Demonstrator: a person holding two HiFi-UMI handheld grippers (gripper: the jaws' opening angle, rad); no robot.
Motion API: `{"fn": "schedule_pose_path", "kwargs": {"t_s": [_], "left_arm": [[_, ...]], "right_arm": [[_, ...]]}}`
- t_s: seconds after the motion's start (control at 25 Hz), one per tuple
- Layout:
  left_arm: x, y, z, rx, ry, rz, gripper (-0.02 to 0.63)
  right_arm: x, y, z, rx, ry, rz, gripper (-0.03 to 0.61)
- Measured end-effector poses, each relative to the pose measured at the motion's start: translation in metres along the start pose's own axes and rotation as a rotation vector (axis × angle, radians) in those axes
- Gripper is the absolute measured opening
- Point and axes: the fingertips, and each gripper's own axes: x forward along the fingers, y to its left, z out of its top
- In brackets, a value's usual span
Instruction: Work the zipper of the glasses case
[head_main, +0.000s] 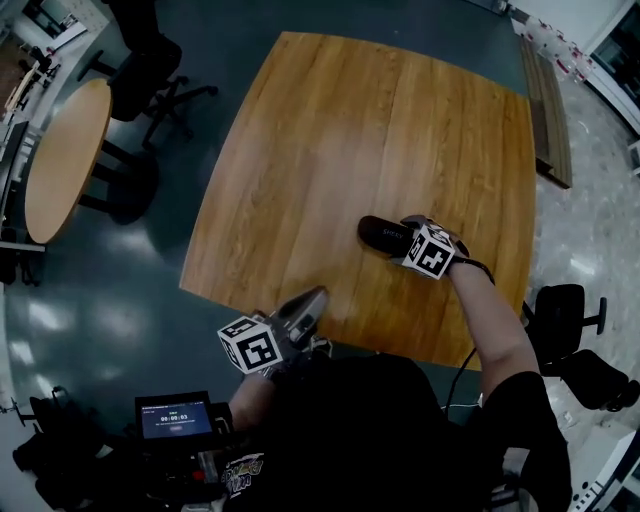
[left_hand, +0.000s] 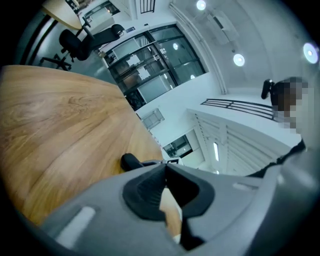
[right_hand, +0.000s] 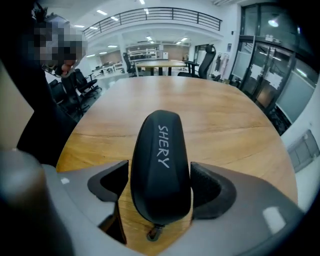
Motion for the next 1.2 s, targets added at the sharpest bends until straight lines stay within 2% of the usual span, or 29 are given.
{"fn": "schedule_pose_path", "kwargs": {"t_s": [0.08, 0.2, 0.28, 0.36, 0.48, 0.56, 0.64, 0.72, 0.8, 0.96, 1.04, 1.2], "left_arm": [[-0.002, 0.004, -0.002, -0.009, -0.007, 0.024, 0.003], [-0.001, 0.007, -0.001, 0.001, -0.008, 0.042, 0.003], [0.003, 0.006, 0.0, 0.043, 0.011, 0.043, 0.003], [0.009, 0.006, 0.004, 0.134, 0.058, 0.062, 0.003], [0.021, 0.007, 0.011, 0.314, 0.166, 0.083, 0.02], [0.033, 0.002, 0.016, 0.429, 0.257, 0.062, 0.141], [0.047, -0.009, 0.019, 0.518, 0.353, 0.015, 0.173], [0.058, -0.023, 0.013, 0.57, 0.466, -0.053, 0.245], [0.068, -0.04, -0.005, 0.591, 0.602, -0.151, 0.287], [0.076, -0.064, -0.038, 0.581, 0.833, -0.316, 0.316], [0.076, -0.071, -0.047, 0.569, 0.894, -0.369, 0.322], [0.071, -0.09, -0.061, 0.5, 0.926, -0.486, 0.332]], "right_arm": [[0.01, 0.0, 0.004, -0.039, 0.004, 0.005, 0.345], [0.01, -0.001, 0.013, -0.102, -0.037, -0.027, 0.337], [-0.001, 0.003, 0.021, -0.187, -0.067, -0.068, 0.334], [-0.021, 0.01, 0.032, -0.319, -0.097, -0.119, 0.333], [-0.062, 0.024, 0.054, -0.573, -0.127, -0.21, 0.333], [-0.091, 0.037, 0.072, -0.738, -0.143, -0.262, 0.333], [-0.118, 0.052, 0.088, -0.874, -0.153, -0.3, 0.333], [-0.141, 0.069, 0.1, -0.971, -0.149, -0.325, 0.333], [-0.154, 0.084, 0.107, -1.04, -0.137, -0.343, 0.333], [-0.168, 0.111, 0.119, -1.148, -0.108, -0.357, 0.334], [-0.173, 0.121, 0.12, -1.164, -0.105, -0.339, 0.334], [-0.186, 0.137, 0.126, -1.195, -0.116, -0.344, 0.334]]}}
